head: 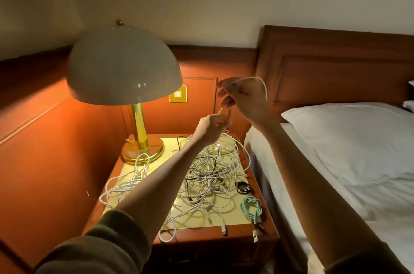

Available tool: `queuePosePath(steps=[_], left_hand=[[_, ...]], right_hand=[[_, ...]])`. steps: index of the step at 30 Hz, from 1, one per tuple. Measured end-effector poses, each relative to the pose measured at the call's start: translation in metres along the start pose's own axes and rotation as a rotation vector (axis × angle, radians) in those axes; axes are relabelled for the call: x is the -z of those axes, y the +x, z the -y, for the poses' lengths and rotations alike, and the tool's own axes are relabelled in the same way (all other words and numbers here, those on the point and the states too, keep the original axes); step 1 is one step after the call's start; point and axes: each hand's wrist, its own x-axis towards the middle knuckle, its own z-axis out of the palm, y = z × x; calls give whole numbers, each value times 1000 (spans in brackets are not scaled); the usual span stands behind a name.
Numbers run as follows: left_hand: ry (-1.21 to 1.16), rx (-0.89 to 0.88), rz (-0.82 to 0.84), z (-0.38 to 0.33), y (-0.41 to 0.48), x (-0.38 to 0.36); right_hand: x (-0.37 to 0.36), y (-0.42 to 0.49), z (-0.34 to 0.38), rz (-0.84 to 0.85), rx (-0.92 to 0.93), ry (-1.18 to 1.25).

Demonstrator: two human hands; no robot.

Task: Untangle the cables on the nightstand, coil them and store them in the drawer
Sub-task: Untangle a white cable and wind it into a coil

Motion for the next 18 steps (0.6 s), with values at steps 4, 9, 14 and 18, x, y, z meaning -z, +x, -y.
queuePosePath(steps=[4,9,14,18], left_hand=[[-112,123,-185,-4,10,5],[20,124,-104,8,12,-1],[130,123,-2,4,31,-8],[36,85,-197,-3,50,27]], right_hand=[[10,-2,9,20,1,150],[19,-8,16,35,-81,307],[19,-15,19,32,-149,326],[31,-21,18,-60,-198,391]])
